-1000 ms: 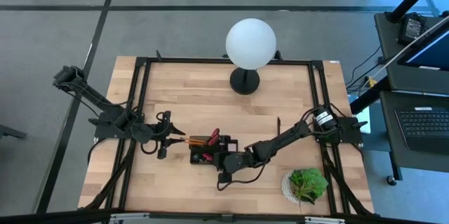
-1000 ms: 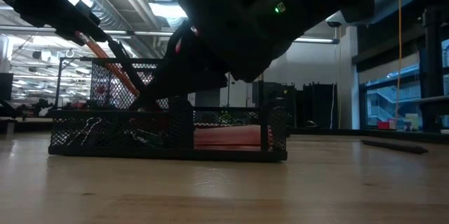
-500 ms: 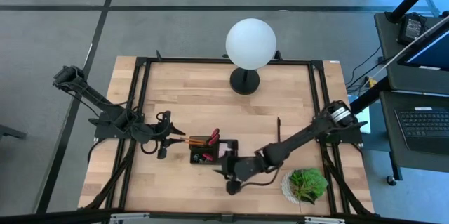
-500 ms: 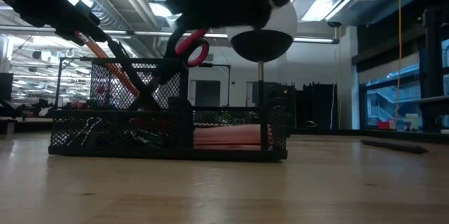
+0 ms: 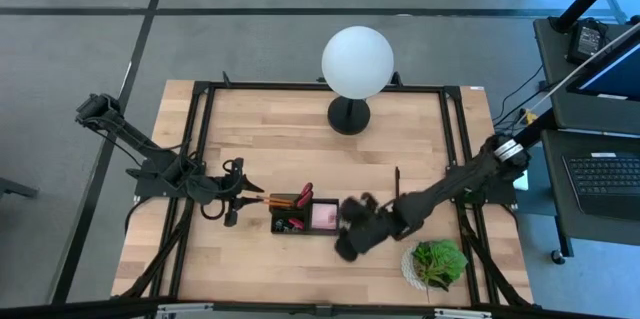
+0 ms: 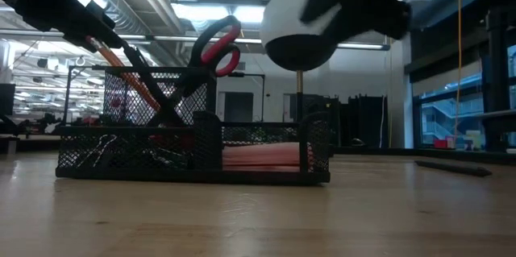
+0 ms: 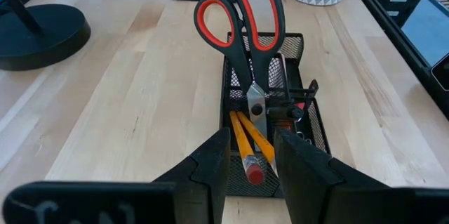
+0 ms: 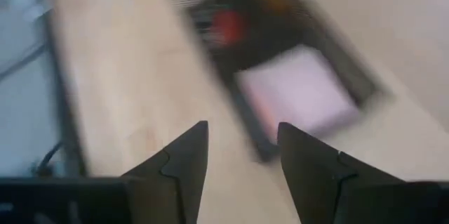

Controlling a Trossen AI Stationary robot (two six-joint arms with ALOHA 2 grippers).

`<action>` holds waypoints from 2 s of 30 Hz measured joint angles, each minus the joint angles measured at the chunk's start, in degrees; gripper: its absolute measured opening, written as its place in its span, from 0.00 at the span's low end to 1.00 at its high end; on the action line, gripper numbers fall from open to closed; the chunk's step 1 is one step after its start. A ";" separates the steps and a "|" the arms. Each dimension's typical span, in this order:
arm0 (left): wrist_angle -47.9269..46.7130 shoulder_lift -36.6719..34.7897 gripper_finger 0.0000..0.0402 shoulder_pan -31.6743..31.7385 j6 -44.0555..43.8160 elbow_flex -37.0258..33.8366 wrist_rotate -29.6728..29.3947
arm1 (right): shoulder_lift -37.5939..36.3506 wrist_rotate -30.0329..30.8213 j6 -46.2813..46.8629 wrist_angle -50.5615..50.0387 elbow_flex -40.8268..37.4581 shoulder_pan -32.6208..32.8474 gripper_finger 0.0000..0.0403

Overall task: Pick and place office supplies into organizer
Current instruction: Put the black pen into the black desk organizer

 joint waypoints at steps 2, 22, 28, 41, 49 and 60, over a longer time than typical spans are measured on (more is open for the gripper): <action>-0.02 0.00 0.26 0.00 0.00 0.00 0.00 | -1.64 0.15 7.52 -6.40 0.00 -1.06 0.43; -0.07 0.00 0.26 0.00 -0.03 0.00 0.02 | -9.46 -13.46 36.57 -46.17 -8.44 -15.51 0.43; -0.07 0.00 0.26 0.02 -0.06 0.00 0.31 | -16.31 -13.81 36.43 -34.86 -20.36 -20.29 0.43; -0.09 0.00 0.26 0.02 -0.02 0.00 0.28 | -19.27 -11.61 32.16 -12.56 -36.28 -26.47 0.43; -0.09 0.00 0.26 0.00 -0.02 0.02 0.26 | -17.53 -11.81 27.25 -8.90 -37.83 -29.10 0.43; -0.11 0.00 0.26 0.00 0.00 0.00 -0.15 | -16.65 -11.15 25.34 -8.42 -37.89 -29.08 0.42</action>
